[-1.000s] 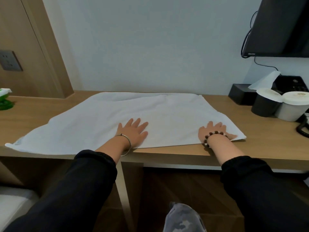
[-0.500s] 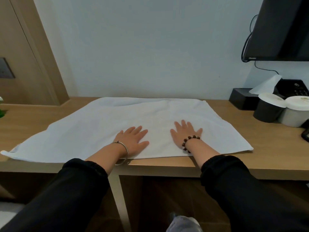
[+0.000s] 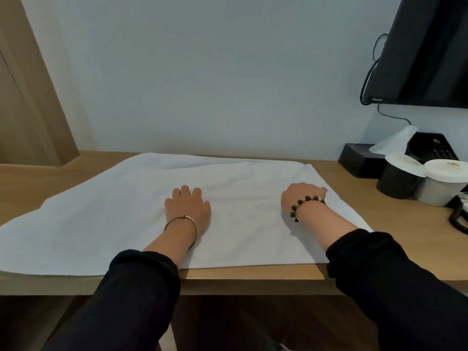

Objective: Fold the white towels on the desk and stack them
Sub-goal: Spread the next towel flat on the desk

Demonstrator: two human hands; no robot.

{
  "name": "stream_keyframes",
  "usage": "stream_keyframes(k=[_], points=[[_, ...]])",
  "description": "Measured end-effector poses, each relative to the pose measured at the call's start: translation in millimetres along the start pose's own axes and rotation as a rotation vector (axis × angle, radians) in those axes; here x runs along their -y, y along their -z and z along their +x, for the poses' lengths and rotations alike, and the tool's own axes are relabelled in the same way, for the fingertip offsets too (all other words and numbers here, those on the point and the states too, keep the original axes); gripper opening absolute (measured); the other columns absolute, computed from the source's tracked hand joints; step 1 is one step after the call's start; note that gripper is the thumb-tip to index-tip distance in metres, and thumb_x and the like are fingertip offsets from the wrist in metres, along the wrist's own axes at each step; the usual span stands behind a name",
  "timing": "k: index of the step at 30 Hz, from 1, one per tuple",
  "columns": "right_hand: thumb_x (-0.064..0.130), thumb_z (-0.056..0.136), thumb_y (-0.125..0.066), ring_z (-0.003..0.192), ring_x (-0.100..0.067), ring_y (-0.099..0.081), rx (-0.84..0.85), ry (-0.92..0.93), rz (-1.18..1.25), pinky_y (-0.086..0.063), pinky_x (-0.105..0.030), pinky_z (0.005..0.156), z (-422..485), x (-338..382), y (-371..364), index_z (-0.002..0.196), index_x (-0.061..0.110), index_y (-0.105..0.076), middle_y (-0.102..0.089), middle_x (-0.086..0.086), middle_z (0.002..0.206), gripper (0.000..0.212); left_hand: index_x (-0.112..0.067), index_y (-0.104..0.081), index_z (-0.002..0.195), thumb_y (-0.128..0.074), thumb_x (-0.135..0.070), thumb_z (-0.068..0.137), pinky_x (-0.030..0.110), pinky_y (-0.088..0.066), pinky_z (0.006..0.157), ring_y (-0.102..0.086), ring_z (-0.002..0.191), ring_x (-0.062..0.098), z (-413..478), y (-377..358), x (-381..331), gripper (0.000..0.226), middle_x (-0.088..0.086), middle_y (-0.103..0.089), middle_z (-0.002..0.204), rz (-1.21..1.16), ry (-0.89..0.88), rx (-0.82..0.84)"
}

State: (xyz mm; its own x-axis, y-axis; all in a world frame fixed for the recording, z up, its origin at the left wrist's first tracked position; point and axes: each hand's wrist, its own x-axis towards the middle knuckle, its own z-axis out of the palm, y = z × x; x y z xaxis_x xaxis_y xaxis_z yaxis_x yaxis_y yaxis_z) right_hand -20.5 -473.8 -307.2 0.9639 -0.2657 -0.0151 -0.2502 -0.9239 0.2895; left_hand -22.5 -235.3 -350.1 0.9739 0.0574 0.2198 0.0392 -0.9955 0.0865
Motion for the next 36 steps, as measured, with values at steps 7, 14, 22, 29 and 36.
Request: stream_keyframes(k=[7,14,22,29,36], points=[[0.041,0.100,-0.026,0.146,-0.025,-0.001,-0.030,0.436,0.348,-0.004,-0.052,0.114,58,50,2,0.151,0.027,-0.008,0.004,-0.003,0.160,0.056,-0.036,0.007,0.149,-0.016,-0.057,0.093,0.051,0.003,0.114,0.015,0.145,0.021,10,-20,3,0.064,-0.005,0.010,0.159,-0.029,-0.162,0.158],[0.049,0.100,-0.019,0.146,-0.018,-0.008,0.010,0.430,0.342,-0.007,-0.046,0.116,110,24,-36,0.151,0.030,-0.014,-0.006,0.003,0.160,0.054,-0.041,-0.001,0.148,-0.013,-0.061,0.090,0.053,0.001,0.114,0.008,0.146,0.018,11,-20,4,0.063,-0.009,0.006,0.159,-0.010,-0.163,0.238],[0.048,0.098,-0.018,0.143,-0.027,-0.015,0.085,0.072,0.368,-0.013,-0.056,0.111,131,22,-22,0.148,0.020,-0.021,-0.013,-0.004,0.157,0.057,-0.040,-0.003,0.149,-0.015,-0.061,0.090,0.052,0.000,0.115,0.007,0.146,0.017,11,-17,4,0.063,-0.009,0.004,0.159,-0.015,-0.176,0.235],[0.031,0.100,-0.027,0.119,-0.034,-0.044,-0.187,0.143,0.590,-0.039,-0.042,0.095,110,26,-21,0.133,0.007,-0.038,-0.045,-0.016,0.135,0.042,-0.039,-0.006,0.149,-0.017,-0.062,0.089,0.052,-0.001,0.115,0.005,0.146,0.015,13,-19,3,0.064,-0.010,0.002,0.159,-0.040,-0.155,0.220],[0.043,0.100,-0.017,0.122,-0.033,-0.044,0.026,0.001,0.432,-0.036,-0.049,0.102,124,2,-24,0.136,0.007,-0.039,-0.048,-0.016,0.135,0.056,-0.039,-0.007,0.149,-0.018,-0.062,0.089,0.050,0.001,0.115,0.006,0.146,0.014,12,-18,3,0.064,-0.011,0.002,0.159,-0.060,-0.142,0.227]])
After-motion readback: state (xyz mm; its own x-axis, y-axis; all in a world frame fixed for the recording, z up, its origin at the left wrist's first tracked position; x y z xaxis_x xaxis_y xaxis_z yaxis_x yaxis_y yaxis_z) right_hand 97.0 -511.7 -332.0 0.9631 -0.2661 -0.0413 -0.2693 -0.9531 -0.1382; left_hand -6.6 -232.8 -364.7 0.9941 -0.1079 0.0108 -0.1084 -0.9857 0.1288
